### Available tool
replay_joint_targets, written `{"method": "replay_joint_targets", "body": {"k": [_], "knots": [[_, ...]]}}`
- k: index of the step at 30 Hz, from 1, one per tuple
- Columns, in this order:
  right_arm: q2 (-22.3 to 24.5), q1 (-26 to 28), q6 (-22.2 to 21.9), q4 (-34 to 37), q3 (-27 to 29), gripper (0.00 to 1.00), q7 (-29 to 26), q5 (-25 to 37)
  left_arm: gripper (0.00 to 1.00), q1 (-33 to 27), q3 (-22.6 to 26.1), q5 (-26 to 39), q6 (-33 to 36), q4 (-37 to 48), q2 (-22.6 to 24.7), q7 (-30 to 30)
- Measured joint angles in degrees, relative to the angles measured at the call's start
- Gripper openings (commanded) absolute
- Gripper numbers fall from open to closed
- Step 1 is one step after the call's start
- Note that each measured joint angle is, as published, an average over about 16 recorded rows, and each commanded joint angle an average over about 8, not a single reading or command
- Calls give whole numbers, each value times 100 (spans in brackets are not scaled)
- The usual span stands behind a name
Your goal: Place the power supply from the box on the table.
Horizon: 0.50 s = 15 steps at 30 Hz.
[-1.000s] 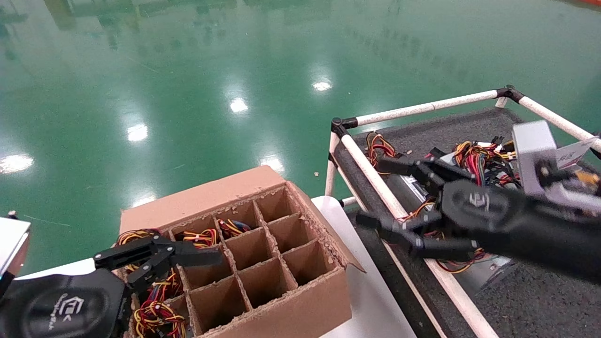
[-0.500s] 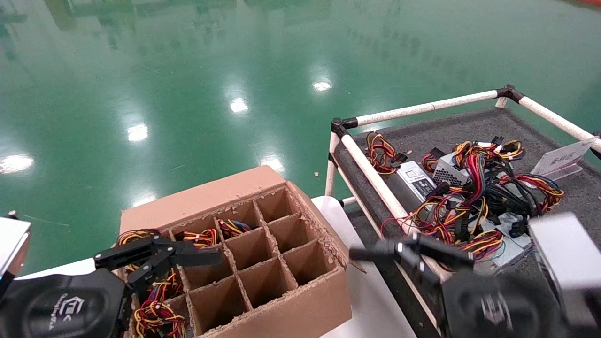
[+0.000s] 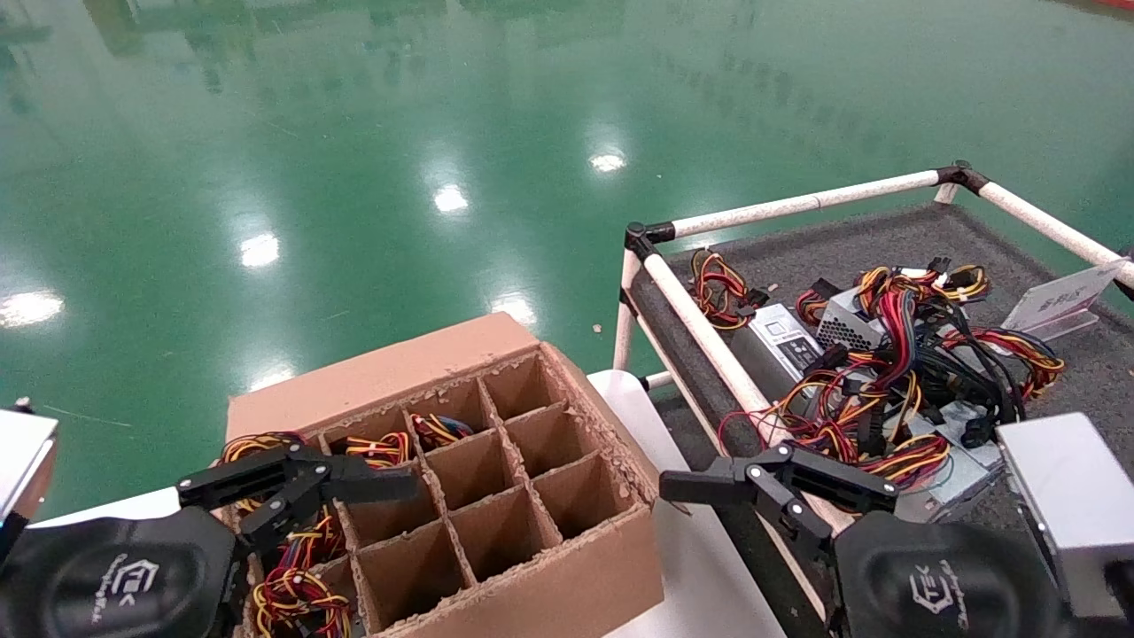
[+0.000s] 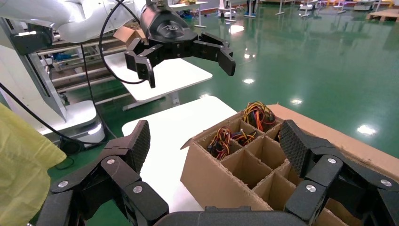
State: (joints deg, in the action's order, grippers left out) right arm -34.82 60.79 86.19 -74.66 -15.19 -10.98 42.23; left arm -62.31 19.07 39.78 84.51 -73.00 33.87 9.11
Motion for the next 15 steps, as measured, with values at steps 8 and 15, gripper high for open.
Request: {"method": "replay_joint_targets", "body": {"k": [8, 15], "knots": [[-10, 41, -28, 60, -45, 100, 14, -19, 100, 0, 0, 0, 0, 0, 0, 0], [-14, 60, -41, 88, -66, 100, 19, -28, 100, 0, 0, 0, 1, 0, 0, 0]]}}
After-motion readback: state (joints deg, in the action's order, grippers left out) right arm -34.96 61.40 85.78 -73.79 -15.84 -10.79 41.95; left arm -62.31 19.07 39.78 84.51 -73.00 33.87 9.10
